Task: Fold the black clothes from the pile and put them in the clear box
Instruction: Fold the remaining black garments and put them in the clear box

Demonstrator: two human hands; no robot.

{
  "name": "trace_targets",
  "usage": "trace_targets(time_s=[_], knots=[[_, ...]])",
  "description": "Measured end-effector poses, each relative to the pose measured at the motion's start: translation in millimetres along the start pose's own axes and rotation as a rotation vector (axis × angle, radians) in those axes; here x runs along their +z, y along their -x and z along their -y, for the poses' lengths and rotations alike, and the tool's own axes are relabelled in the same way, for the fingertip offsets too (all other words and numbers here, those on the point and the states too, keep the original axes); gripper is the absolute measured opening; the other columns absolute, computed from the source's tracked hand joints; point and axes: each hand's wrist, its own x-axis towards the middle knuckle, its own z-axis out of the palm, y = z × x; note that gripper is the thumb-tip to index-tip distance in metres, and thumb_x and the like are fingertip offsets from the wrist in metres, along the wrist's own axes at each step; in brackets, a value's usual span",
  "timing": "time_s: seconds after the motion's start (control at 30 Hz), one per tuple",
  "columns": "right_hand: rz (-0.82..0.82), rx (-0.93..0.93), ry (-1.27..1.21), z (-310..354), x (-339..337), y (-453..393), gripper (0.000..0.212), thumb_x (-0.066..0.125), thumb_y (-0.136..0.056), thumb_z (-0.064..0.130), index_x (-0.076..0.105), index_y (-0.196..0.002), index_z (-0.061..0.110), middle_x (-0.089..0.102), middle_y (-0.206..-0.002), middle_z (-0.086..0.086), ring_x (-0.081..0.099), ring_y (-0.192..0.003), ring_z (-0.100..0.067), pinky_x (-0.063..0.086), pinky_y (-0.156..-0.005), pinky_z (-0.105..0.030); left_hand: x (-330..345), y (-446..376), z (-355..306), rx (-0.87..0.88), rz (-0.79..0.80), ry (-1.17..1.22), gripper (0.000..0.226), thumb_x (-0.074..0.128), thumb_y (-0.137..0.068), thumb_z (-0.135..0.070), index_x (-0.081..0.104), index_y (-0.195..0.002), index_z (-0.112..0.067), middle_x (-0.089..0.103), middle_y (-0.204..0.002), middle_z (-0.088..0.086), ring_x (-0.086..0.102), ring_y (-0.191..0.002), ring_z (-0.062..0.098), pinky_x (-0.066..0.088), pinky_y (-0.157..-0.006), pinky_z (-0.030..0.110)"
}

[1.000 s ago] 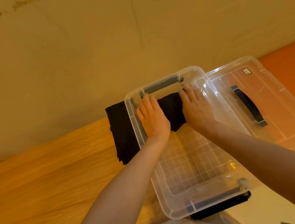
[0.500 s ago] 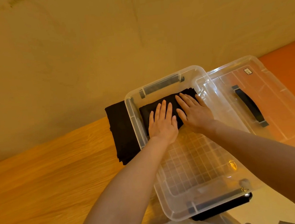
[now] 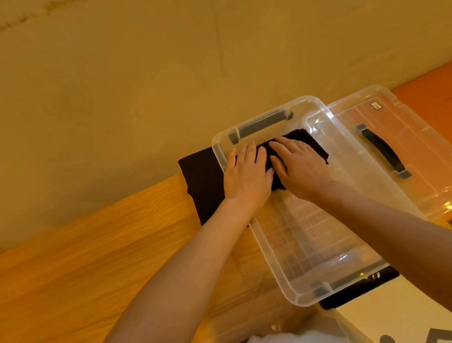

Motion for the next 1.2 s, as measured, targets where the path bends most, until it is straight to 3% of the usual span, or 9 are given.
trace_targets(time_s=[0.17,0.33,0.47,0.57,0.67,0.77,0.9,1.07,1.2], knots=[[-0.119,-0.026,-0.066,67.7,-16.0,12.6,0.04,0.047,-0.099,0.03,0.052,-0.132,0.009,0.053,-0.138,-0.011,0.048,-0.128,-0.025,0.035,-0.107,-0.036,-3.6,25.6,54.6,-0.057,-0.116,0.037,0.052,0.024,-0.104,-0.038,0.023,-0.15,-0.014,0.021,-0.158,0.005,0.015,-0.146,0.019,0.003,-0.12,0.036],[-0.046,-0.051,-0.046,123.9,-4.2,23.3,0.044,0.044,-0.099,0.035,0.049,-0.137,0.012,0.05,-0.141,-0.009,0.045,-0.131,-0.022,0.03,-0.109,-0.031,17.3,51.1,107.7,-0.04,0.0,0.021,0.054,0.022,-0.104,-0.039,0.017,-0.152,-0.016,0.013,-0.16,0.005,0.007,-0.148,0.02,0.001,-0.12,0.038],[-0.004,-0.039,-0.043,152.1,14.1,32.7,0.042,0.054,-0.095,0.029,0.054,-0.132,0.008,0.05,-0.141,-0.013,0.042,-0.134,-0.029,0.033,-0.11,-0.039,34.2,60.8,137.0,0.054,0.113,-0.056,0.054,0.02,-0.104,-0.041,0.01,-0.153,-0.022,0.002,-0.162,0.003,-0.003,-0.148,0.02,0.0,-0.121,0.039],[0.029,-0.073,0.061,165.8,23.9,39.4,0.038,0.061,-0.091,0.02,0.059,-0.125,0.004,0.05,-0.14,-0.018,0.041,-0.135,-0.031,0.022,-0.112,-0.038,42.6,55.4,154.1,0.123,0.153,-0.083,0.054,0.02,-0.104,-0.042,0.008,-0.153,-0.024,-0.002,-0.162,0.001,-0.005,-0.148,0.018,-0.002,-0.12,0.037],[0.141,0.003,0.012,176.9,37.3,46.2,0.047,0.045,-0.1,0.024,0.039,-0.143,0.007,0.027,-0.155,-0.014,0.021,-0.145,-0.027,0.009,-0.117,-0.034,49.3,43.4,169.1,0.194,0.175,-0.125,0.054,0.022,-0.104,-0.043,0.008,-0.153,-0.025,-0.003,-0.162,0.001,-0.005,-0.148,0.018,0.001,-0.12,0.037],[0.265,0.217,-0.018,181.5,56.7,47.6,0.058,0.043,-0.1,0.032,0.021,-0.15,0.011,0.008,-0.16,-0.013,0.007,-0.147,-0.029,0.01,-0.119,-0.039,50.5,29.4,178.8,0.269,0.189,-0.172,0.054,0.021,-0.104,-0.042,0.007,-0.153,-0.025,-0.004,-0.162,0.001,-0.005,-0.148,0.019,0.001,-0.119,0.037],[0.314,0.333,-0.026,182.3,80.2,45.6,0.064,0.04,-0.099,0.041,0.016,-0.151,0.014,0.003,-0.16,-0.016,0.004,-0.147,-0.033,0.008,-0.119,-0.043,49.4,13.1,175.4,0.324,0.231,-0.118,0.053,0.022,-0.104,-0.042,0.009,-0.153,-0.028,-0.003,-0.162,0.0,-0.005,-0.148,0.018,0.002,-0.119,0.037],[0.31,0.321,0.007,179.0,93.3,47.4,0.063,0.035,-0.1,0.043,0.014,-0.152,0.016,0.003,-0.16,-0.016,0.002,-0.147,-0.035,0.007,-0.119,-0.046,60.0,5.5,165.1,0.297,0.31,-0.075,0.052,0.018,-0.103,-0.044,0.006,-0.153,-0.032,-0.001,-0.162,0.0,-0.004,-0.148,0.019,0.001,-0.12,0.039],[0.296,0.292,0.029,178.2,99.3,51.8,0.064,0.035,-0.1,0.045,0.014,-0.152,0.016,0.005,-0.159,-0.016,0.003,-0.146,-0.035,0.008,-0.118,-0.046,64.9,12.7,163.9,0.274,0.283,-0.068,0.052,0.019,-0.103,-0.042,0.007,-0.153,-0.031,-0.001,-0.162,0.002,-0.003,-0.148,0.021,0.002,-0.119,0.04]])
